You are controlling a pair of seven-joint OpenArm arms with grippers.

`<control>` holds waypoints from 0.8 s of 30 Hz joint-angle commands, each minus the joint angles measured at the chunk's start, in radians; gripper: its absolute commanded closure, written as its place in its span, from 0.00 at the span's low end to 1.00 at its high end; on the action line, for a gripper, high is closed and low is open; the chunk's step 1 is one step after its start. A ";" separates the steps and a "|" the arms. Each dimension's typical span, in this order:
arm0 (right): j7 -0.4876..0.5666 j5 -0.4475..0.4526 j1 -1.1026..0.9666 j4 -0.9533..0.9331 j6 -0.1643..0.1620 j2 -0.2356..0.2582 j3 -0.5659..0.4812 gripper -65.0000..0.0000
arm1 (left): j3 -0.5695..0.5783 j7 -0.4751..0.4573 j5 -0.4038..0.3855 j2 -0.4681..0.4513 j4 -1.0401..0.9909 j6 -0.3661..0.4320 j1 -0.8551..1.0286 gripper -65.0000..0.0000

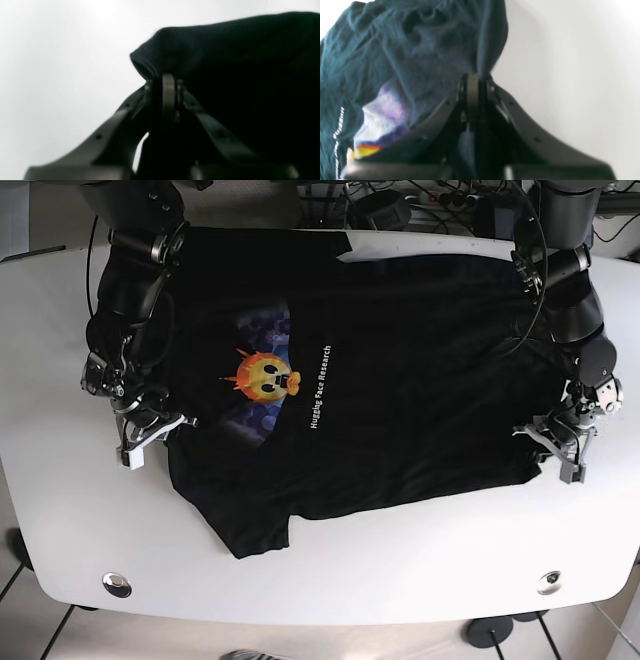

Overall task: Fold the T-shirt properly
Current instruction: 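Grasp the black shirt's side edges with both grippers, then lift the shirt's edge with both grippers and fold it over the graphic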

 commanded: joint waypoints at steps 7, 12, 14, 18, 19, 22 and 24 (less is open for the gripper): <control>-0.176 0.012 -0.119 0.471 0.118 -0.022 0.003 0.97 | 0.004 0.233 -0.019 0.076 0.485 -0.020 0.024 1.00; -0.245 0.009 -0.062 0.548 0.118 -0.003 0.003 0.97 | 0.005 0.276 -0.018 0.111 0.610 -0.020 0.007 1.00; -0.254 0.012 -0.018 0.548 0.118 0.024 0.000 0.97 | 0.018 0.278 -0.018 0.113 0.611 -0.020 -0.033 1.00; -0.340 0.012 0.200 0.485 0.118 0.081 -0.001 0.97 | 0.081 0.278 -0.012 0.119 0.608 -0.020 -0.173 1.00; -0.357 0.012 0.254 0.459 0.118 0.093 -0.001 0.97 | 0.088 0.278 -0.015 0.119 0.608 -0.020 -0.207 1.00; -0.381 0.012 0.458 0.388 0.131 0.144 -0.013 0.97 | 0.101 0.278 -0.018 0.119 0.586 0.007 -0.346 1.00; -0.393 0.012 0.630 0.339 0.134 0.199 -0.116 0.97 | 0.098 0.278 -0.018 0.113 0.507 0.008 -0.486 1.00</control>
